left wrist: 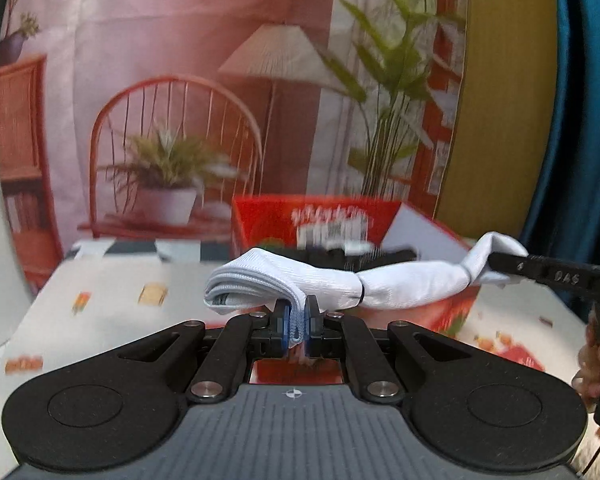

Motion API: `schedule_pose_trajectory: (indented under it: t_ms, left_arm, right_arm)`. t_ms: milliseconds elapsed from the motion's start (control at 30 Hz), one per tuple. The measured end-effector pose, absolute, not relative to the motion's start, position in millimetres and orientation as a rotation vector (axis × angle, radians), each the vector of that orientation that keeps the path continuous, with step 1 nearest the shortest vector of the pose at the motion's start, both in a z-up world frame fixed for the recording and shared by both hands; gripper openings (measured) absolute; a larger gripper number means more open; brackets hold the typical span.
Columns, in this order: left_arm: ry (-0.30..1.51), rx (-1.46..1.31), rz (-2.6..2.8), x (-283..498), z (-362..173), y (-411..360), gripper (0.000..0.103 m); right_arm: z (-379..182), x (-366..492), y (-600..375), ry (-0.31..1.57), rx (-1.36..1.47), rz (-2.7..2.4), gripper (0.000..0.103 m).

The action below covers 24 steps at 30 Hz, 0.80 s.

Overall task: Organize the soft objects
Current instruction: 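Lift the white socks over the red box with both grippers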

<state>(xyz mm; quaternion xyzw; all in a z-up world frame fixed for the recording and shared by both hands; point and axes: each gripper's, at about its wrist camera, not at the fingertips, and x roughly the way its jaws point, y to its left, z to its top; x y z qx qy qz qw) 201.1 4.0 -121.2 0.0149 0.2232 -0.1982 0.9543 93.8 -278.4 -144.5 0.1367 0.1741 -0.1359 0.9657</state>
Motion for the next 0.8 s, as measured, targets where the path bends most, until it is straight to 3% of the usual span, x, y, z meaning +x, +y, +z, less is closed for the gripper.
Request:
schedule_pose_trajectory:
  t_ms: [367, 800]
  left_arm:
    - [0.458, 0.026, -0.42, 253, -108, -18, 0.008]
    - [0.575, 0.01, -0.454, 308, -121, -38, 0.008]
  right_arm:
    - [-111, 151, -318, 0.373, 0.146, -0.292, 0.011]
    - [-128, 195, -346, 0.476, 0.102, -0.327, 0.011]
